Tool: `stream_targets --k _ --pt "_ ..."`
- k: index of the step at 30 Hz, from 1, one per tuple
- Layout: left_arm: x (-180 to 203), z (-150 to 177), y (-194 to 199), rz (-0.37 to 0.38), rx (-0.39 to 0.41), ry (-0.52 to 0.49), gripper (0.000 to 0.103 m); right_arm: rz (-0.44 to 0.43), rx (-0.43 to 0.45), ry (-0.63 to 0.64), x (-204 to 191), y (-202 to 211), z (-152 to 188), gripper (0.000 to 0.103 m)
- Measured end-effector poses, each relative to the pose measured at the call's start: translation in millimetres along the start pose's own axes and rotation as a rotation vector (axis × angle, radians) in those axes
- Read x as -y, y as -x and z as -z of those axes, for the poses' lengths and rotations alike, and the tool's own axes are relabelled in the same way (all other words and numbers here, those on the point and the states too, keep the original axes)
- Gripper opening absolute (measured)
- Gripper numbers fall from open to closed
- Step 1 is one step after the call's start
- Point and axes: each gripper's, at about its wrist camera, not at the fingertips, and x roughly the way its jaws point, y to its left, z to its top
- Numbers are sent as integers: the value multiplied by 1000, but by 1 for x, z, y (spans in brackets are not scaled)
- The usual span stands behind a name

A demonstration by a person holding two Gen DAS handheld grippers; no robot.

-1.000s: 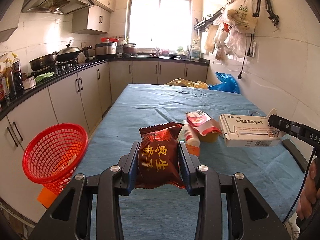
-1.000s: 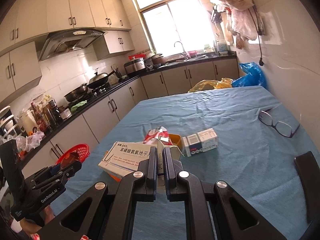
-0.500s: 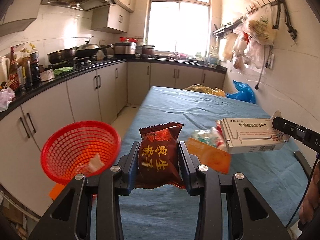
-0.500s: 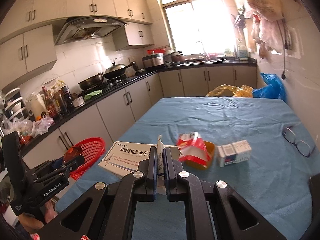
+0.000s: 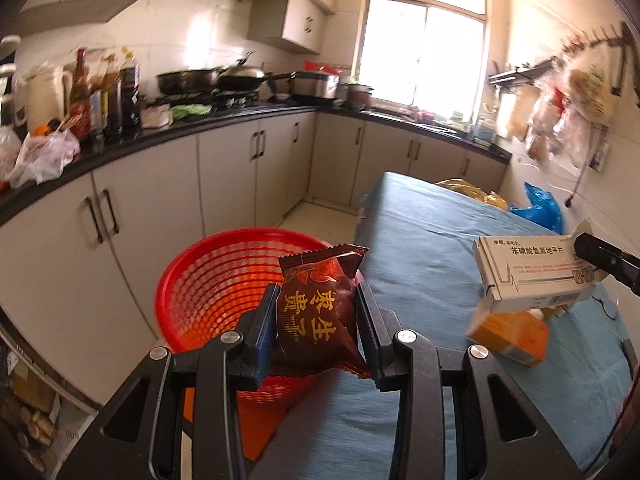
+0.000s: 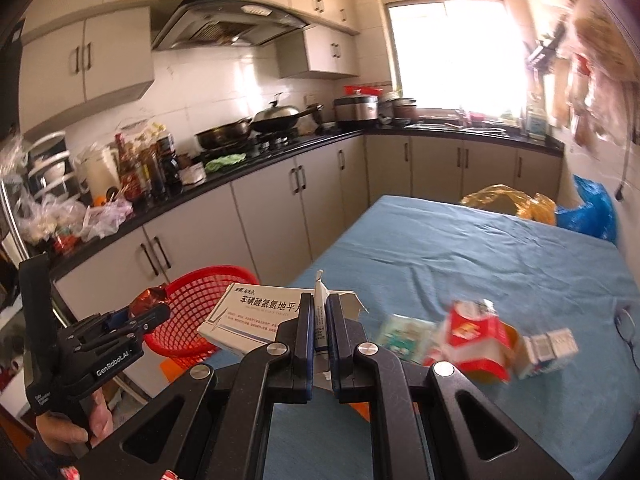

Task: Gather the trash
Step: 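Open the left tool over the basket while the right tool releases the strip into it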

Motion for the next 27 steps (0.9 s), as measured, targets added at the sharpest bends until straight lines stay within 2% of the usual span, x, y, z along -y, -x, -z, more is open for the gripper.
stream_targets --k 10,15,16,17,18,19,23,27 --pt "-40 -9 -33 -63 -46 36 37 -14 -58 109 -57 -74 -26 7" --pt "-50 -12 -39 -79 -40 48 38 -24 -85 128 -82 -109 -36 7" --pt "-52 -13 -40 -75 -39 50 40 -26 -94 131 -87 -117 -38 8" --pt "-52 -13 -40 -74 -40 51 49 -29 -102 131 -91 -123 -40 9" --pt "-53 -13 -40 -79 -40 53 60 -29 -109 128 -94 -130 -42 18" --pt "-54 -13 -39 -90 -34 60 63 -30 -124 125 -96 -135 -44 29" --pt "-50 -9 -28 -73 -21 62 63 -57 -111 78 -81 -125 -45 31" --pt "-36 -3 -18 -45 -15 44 63 -57 -83 20 -50 -94 -44 31"
